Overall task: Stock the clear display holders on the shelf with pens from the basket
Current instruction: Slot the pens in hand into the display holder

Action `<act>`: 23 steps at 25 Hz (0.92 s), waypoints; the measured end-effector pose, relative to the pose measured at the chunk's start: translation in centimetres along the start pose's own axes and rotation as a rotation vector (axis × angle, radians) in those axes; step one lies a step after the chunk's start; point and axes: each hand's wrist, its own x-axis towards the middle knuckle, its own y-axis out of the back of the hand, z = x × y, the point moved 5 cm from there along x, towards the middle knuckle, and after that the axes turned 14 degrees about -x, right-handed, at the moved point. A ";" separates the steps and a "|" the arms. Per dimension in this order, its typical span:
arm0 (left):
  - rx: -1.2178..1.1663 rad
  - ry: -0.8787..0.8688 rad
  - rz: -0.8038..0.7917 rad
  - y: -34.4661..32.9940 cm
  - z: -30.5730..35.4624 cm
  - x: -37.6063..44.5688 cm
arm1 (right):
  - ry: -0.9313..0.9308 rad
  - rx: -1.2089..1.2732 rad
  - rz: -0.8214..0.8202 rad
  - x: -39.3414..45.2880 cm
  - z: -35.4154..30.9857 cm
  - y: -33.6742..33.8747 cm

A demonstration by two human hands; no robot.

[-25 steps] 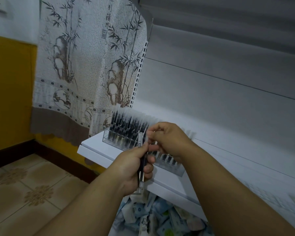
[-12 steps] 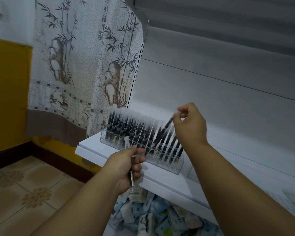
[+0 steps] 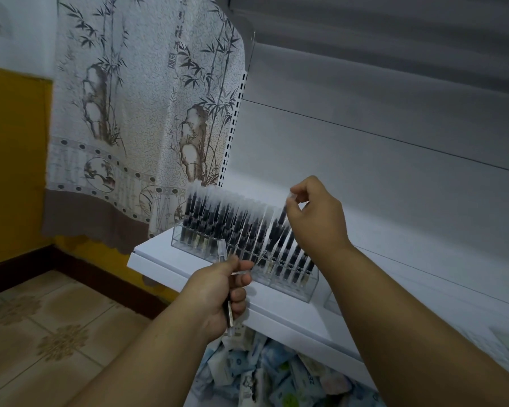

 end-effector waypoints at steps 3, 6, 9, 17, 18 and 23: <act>0.013 0.000 0.005 -0.1 -0.2 0.1 | 0.028 -0.002 -0.038 0.0 0.0 -0.4; 0.026 -0.025 0.008 -0.4 -0.1 0.2 | 0.028 -0.047 -0.211 -0.3 0.5 -1.9; 0.035 -0.057 0.004 -0.9 0.0 0.5 | 0.017 -0.084 -0.301 -0.2 0.7 -2.6; 0.006 -0.059 -0.005 -1.0 -0.5 1.0 | -0.100 -0.458 -0.313 4.8 3.6 -2.3; 0.005 -0.057 -0.009 -1.0 -0.5 1.1 | -0.148 -0.511 -0.449 5.1 4.1 -3.2; -0.003 -0.054 -0.020 -1.3 -0.2 1.1 | -0.230 -0.393 -0.628 5.5 3.9 -4.8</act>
